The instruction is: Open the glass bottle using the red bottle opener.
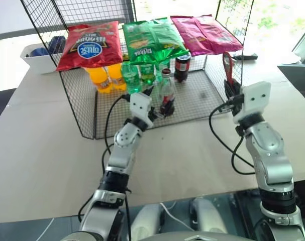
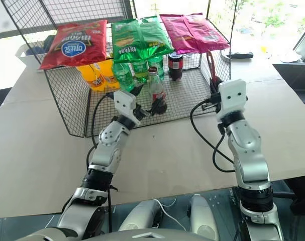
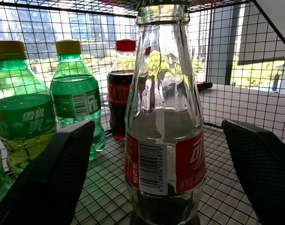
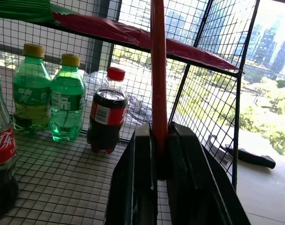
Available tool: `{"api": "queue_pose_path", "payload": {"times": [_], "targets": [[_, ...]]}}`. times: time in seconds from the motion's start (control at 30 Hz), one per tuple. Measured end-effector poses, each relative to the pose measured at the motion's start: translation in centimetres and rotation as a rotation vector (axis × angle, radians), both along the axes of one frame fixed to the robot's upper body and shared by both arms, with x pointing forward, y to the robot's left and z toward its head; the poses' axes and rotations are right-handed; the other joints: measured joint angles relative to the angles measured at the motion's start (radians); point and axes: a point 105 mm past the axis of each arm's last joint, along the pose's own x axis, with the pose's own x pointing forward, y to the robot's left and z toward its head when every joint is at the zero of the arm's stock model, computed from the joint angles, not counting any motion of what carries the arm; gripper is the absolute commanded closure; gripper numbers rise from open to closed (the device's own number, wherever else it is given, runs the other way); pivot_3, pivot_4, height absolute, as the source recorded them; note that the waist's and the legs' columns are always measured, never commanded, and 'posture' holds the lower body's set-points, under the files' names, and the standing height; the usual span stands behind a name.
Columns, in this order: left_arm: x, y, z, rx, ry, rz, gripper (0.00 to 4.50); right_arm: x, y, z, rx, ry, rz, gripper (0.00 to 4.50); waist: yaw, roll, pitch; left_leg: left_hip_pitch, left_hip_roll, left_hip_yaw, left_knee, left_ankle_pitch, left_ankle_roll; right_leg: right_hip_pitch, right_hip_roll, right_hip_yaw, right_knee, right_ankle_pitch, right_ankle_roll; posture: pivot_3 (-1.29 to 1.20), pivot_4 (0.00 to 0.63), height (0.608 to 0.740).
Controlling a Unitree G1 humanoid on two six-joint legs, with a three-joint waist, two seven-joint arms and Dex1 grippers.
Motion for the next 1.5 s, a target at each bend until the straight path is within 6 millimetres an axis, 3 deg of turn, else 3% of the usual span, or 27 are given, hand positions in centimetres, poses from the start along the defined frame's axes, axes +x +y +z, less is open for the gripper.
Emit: {"api": "queue_pose_path", "payload": {"times": [0.2, 0.5, 0.53, 0.6, 0.63, 0.8, 0.97, 1.27, 1.37, 1.5], "targets": [[1.7, -0.9, 0.4, -0.015, -0.007, 0.003, 0.04, -0.5, 0.6, 0.0, 0.003, -0.009, 0.008, 4.50, 0.000, 0.000, 0.000, 0.000, 0.000, 0.000, 0.000, 0.000, 0.000, 0.000, 0.000, 0.000, 0.000, 0.000, 0.000, 0.00, 0.150, 0.734], [3.4, -2.3, -0.6, 0.001, 0.040, -0.010, 0.04, -0.5, 0.7, -0.3, -0.007, -0.001, 0.002, 4.50, -0.002, 0.000, 0.000, 0.000, 0.000, 0.000, 0.000, 0.000, 0.000, 0.000, 0.000, 0.000, 0.001, 0.000, 0.000, 0.00, 0.150, 0.734], [3.5, -2.4, -0.6, 0.001, 0.042, -0.012, 0.55, -0.5, 0.7, -0.3, -0.009, -0.001, 0.003, 4.50, -0.002, 0.000, 0.000, 0.000, 0.000, 0.000, 0.000, 0.000, 0.000, 0.000, 0.000, 0.000, 0.001, 0.000, 0.000, 0.00, 0.150, 0.734], [3.5, -2.3, -0.7, 0.001, 0.044, -0.017, 0.84, -0.6, 0.9, -0.3, -0.015, -0.004, 0.006, 4.50, -0.002, 0.000, 0.000, 0.000, 0.000, 0.000, 0.000, 0.000, 0.000, 0.000, 0.000, 0.000, 0.001, 0.000, 0.000, 0.00, 0.150, 0.734], [3.5, -2.2, -0.7, 0.003, 0.043, -0.020, 1.53, -0.6, 0.9, -0.2, -0.020, -0.007, 0.007, 4.50, -0.002, 0.000, 0.000, 0.000, 0.000, 0.000, 0.000, 0.000, 0.000, 0.000, 0.000, 0.000, 0.001, 0.000, 0.000, 0.00, 0.150, 0.734], [3.1, -2.0, -0.8, 0.023, 0.031, -0.035, 1.68, -0.6, 1.0, -0.2, -0.023, -0.012, 0.011, 4.50, -0.003, 0.000, 0.000, 0.000, 0.000, 0.000, 0.000, 0.000, 0.000, 0.000, 0.000, 0.001, 0.001, 0.000, 0.000, 0.00, 0.150, 0.734], [0.4, -2.4, -0.7, 0.060, 0.032, -0.165, 1.68, -0.5, 1.1, -0.3, -0.026, -0.010, 0.019, 4.50, -0.009, 0.000, 0.000, -0.001, 0.000, 0.001, 0.000, 0.000, 0.000, -0.002, 0.000, 0.001, 0.001, 0.000, 0.000, 0.00, 0.150, 0.734], [-5.6, -2.7, 1.5, 0.086, 0.052, -0.401, 1.68, 0.4, 0.4, 0.2, -0.022, -0.021, 0.001, 4.50, -0.022, 0.000, 0.000, 0.000, 0.000, 0.002, 0.000, 0.000, 0.000, -0.002, 0.000, 0.003, 0.003, 0.000, 0.000, 0.00, 0.150, 0.734], [-6.9, -2.9, 0.1, 0.093, 0.092, -0.439, 1.68, 0.6, 0.3, 0.4, -0.019, -0.030, 0.003, 4.50, -0.026, 0.000, 0.000, 0.001, 0.001, 0.003, 0.000, 0.000, 0.000, -0.002, 0.001, 0.004, 0.003, 0.000, 0.000, 0.00, 0.150, 0.734], [-7.3, -3.1, -2.0, 0.091, 0.157, -0.426, 1.68, 0.9, 0.5, 0.3, -0.010, -0.029, 0.010, 4.50, -0.023, 0.000, 0.000, 0.001, 0.001, 0.003, 0.000, 0.000, 0.000, -0.002, 0.001, 0.004, 0.004, 0.000, 0.000, 0.00, 0.150, 0.734]]}}
